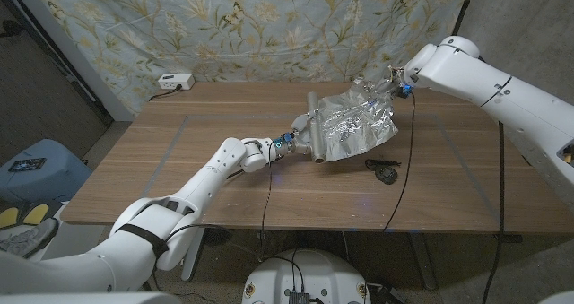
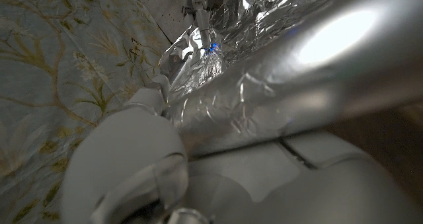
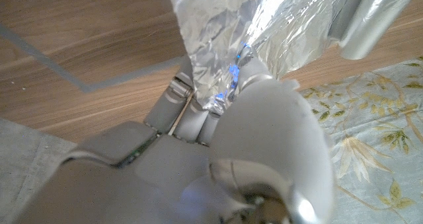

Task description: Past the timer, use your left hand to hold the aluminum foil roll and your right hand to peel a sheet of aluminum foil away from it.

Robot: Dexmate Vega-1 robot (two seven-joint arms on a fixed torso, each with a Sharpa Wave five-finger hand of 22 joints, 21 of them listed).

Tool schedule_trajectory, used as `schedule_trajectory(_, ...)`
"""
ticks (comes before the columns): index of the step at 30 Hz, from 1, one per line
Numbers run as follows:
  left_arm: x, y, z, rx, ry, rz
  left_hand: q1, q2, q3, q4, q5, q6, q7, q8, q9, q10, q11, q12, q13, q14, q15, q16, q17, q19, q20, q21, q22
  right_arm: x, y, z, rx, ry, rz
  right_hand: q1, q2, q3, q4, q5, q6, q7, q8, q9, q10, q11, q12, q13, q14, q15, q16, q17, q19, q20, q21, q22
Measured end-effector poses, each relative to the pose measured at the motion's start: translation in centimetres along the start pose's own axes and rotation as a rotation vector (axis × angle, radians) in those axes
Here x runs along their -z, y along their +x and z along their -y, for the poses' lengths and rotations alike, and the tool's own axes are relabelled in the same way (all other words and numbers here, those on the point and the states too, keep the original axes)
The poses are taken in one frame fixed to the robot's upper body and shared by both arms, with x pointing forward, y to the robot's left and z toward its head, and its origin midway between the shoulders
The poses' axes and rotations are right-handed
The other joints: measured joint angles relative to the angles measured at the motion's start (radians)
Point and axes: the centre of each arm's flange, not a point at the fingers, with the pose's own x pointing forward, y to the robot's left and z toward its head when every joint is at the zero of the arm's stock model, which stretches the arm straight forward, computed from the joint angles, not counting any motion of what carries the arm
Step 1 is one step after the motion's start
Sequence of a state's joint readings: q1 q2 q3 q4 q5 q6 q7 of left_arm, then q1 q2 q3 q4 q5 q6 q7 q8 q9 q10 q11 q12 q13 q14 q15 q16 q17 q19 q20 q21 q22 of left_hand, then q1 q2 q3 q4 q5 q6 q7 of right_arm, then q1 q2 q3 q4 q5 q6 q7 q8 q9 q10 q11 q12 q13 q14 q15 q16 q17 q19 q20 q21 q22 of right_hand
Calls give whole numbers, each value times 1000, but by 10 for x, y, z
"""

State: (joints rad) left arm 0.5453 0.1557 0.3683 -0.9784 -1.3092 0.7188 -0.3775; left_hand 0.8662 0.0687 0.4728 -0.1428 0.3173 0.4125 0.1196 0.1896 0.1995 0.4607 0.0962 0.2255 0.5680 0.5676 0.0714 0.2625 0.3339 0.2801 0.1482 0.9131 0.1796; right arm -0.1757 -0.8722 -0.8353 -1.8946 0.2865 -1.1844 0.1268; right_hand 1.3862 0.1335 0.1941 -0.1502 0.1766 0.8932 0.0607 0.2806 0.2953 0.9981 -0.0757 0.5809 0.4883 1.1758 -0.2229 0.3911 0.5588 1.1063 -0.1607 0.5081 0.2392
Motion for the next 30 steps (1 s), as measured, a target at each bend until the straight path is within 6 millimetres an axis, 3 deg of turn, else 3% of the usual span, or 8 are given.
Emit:
schedule_trajectory(13,-1,0,-2,20,-8,5,-21,-10,-21,2,-16,-15,4,0,0,-22,7,0,0,-22,11,-4,0,-16,5,-11,0,3,-3,12,25,-6,-12,0,0,1,-1,-4,0,0,-4,0,0,0,4,-3,0,0,-8,9,-5,5,14,0)
schedule_trajectory(30,-2,0,-3,46,-10,12,-25,-14,-25,7,-30,-11,0,0,0,-20,6,0,0,-21,11,-4,-5,-16,5,-15,0,9,-7,24,46,-17,-28,0,0,4,1,-3,3,-4,-11,5,0,0,4,-2,2,2,-16,19,-11,0,30,-2)
